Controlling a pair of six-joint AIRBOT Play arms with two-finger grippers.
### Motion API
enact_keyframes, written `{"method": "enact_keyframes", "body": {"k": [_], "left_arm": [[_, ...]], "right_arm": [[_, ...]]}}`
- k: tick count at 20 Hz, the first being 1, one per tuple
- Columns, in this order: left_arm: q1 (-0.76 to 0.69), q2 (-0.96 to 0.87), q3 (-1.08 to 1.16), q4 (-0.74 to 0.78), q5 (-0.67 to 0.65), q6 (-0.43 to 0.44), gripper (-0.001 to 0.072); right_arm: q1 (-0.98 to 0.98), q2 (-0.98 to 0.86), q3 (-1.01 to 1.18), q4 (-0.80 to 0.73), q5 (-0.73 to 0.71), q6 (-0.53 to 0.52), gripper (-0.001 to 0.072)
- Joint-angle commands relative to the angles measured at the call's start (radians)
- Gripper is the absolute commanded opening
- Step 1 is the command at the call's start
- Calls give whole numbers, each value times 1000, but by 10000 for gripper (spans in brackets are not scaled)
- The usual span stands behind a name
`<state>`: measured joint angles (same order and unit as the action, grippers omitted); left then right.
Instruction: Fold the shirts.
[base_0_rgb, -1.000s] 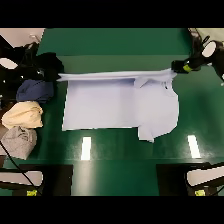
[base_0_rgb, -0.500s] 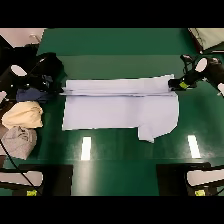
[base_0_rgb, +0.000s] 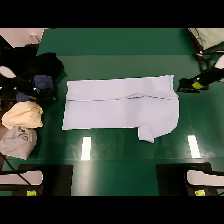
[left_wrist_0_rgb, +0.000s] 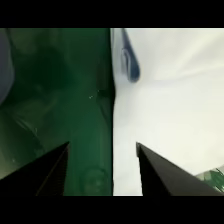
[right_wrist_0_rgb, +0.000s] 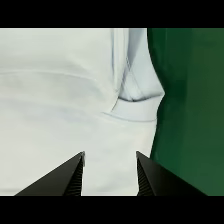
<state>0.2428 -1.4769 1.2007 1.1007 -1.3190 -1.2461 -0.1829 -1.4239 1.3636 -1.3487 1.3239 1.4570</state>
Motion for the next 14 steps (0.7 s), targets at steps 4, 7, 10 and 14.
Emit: {"method": "enact_keyframes", "body": {"k": [4, 7, 10, 14], "left_arm": [[51, 206, -407, -51, 47, 24, 499], [50, 223, -520, -84, 101, 28, 499], [50, 223, -533, -150, 134, 42, 498], [26, 223, -533, -150, 132, 40, 396]], "right_arm": [[-51, 61, 0, 154, 76, -63, 384], [-23, 61, 0, 154, 74, -63, 384], [-1, 61, 0, 153, 75, -63, 384], [0, 61, 0, 154, 113, -63, 384]]}}
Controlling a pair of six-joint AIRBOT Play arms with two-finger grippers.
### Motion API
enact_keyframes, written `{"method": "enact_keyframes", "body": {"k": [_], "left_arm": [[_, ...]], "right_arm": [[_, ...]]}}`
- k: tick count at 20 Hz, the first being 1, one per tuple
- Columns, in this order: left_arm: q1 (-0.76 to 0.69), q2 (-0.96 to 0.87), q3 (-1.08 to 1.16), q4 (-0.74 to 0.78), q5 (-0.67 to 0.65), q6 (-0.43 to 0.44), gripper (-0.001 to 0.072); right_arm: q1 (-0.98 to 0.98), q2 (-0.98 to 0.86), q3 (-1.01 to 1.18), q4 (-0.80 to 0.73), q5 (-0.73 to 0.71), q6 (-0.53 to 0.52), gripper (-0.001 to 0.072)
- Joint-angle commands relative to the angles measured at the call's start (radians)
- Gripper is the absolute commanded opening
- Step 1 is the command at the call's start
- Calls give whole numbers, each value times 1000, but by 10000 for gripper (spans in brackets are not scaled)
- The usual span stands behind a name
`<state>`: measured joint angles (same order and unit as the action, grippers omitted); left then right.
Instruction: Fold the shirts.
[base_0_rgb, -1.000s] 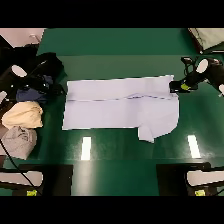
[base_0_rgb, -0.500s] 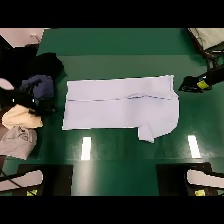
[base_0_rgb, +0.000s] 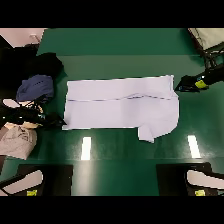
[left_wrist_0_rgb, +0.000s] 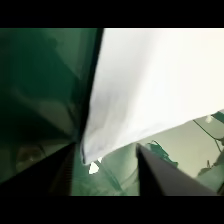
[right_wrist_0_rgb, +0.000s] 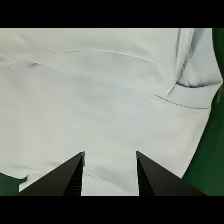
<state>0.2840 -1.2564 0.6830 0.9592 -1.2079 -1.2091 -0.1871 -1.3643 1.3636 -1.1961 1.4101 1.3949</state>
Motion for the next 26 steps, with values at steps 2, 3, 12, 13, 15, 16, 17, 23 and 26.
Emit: {"method": "enact_keyframes", "body": {"k": [2, 3, 12, 13, 15, 16, 17, 23, 26], "left_arm": [[-63, 3, -14, -11, 39, 3, 252], [-87, 3, -14, -14, 54, 1, 177], [-112, 34, 121, -32, 11, 4, 19], [-112, 38, 127, -32, 13, 5, 20], [-112, 40, 127, -31, 10, 5, 20], [-112, 40, 127, -31, 10, 5, 20], [-112, 40, 127, -32, 7, 4, 20], [-112, 40, 127, -31, -16, 5, 20], [-112, 40, 127, -31, -17, 5, 20]], "right_arm": [[4, 1, -1, -2, 60, -1, 384], [4, 1, -1, -6, 79, -1, 384], [-173, 248, -480, 0, 34, 21, 384], [-196, 280, -551, 1, 22, 21, 384], [-229, 330, -671, 8, -2, 21, 384], [-236, 343, -714, 24, -13, 21, 384], [-237, 353, -753, 48, -27, 21, 384], [-140, 358, -852, 130, -204, 26, 384], [-106, 357, -852, 130, -263, 55, 376]]}}
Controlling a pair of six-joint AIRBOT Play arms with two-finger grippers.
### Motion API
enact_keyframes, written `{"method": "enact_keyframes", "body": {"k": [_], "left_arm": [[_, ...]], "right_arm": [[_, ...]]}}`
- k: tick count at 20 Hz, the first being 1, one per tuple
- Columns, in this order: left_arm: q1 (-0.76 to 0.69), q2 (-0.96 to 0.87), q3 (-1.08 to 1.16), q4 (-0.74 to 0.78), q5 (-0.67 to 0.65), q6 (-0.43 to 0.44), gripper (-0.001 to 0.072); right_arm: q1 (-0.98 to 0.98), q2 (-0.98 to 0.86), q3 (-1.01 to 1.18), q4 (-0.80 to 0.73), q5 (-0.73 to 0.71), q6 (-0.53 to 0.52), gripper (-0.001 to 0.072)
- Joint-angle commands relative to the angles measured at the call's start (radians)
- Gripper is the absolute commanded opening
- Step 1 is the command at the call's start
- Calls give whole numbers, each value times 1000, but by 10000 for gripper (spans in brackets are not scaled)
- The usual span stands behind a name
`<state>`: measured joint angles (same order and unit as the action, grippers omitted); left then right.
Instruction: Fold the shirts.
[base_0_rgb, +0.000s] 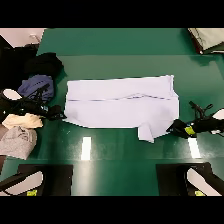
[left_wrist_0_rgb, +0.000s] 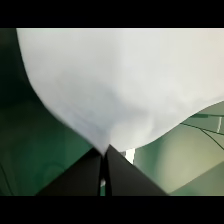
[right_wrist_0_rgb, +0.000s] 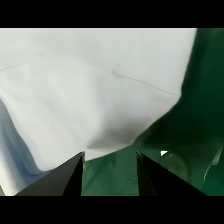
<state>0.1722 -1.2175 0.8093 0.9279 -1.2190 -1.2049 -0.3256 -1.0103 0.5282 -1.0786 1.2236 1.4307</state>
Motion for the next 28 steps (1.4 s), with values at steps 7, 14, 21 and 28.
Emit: {"method": "enact_keyframes", "body": {"k": [7, 14, 21, 28], "left_arm": [[0, 1, 1, 1, -13, 1, 20], [0, 170, 3, 71, -148, -16, 18], [0, 309, 3, 7, -241, -30, 19], [0, 199, 5, -9, 13, -55, 19]], "right_arm": [[37, 2, -16, 5, -105, 7, 17], [36, 180, 206, -264, 317, 13, 15], [70, 366, 291, -275, 296, 43, 14], [212, 139, 326, -276, 36, 72, 14]]}}
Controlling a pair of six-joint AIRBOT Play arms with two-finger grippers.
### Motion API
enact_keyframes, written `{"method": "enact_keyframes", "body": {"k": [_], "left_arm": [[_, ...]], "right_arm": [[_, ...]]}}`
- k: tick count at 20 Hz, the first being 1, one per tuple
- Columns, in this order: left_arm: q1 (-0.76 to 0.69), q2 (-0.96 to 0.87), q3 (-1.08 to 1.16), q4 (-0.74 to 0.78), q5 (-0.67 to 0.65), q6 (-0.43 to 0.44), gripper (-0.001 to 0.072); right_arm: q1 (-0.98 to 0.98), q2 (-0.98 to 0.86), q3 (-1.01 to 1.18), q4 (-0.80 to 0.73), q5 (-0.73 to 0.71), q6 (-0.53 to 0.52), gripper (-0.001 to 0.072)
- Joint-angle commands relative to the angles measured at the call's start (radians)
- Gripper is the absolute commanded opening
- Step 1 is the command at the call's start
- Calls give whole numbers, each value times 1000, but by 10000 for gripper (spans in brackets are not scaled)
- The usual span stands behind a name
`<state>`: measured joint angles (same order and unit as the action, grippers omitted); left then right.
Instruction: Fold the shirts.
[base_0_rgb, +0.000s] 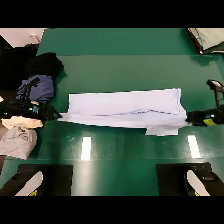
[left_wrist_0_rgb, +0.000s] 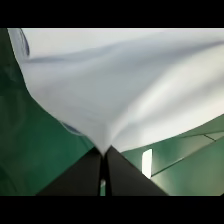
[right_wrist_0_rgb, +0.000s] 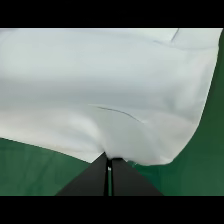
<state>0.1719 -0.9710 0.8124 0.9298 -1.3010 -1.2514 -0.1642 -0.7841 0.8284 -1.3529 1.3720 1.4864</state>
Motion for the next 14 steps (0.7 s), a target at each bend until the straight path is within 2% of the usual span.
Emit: {"method": "enact_keyframes", "body": {"k": [1, 8, 14], "left_arm": [[0, -73, 9, -15, 127, -16, 20], [0, -183, 85, -95, 285, -26, 20], [0, -324, 176, -112, 311, -24, 20]], "right_arm": [[60, -130, 59, -1, -137, 17, 14], [64, -406, 329, -3, -150, 29, 14], [64, -539, 444, -2, -151, 34, 17]]}}
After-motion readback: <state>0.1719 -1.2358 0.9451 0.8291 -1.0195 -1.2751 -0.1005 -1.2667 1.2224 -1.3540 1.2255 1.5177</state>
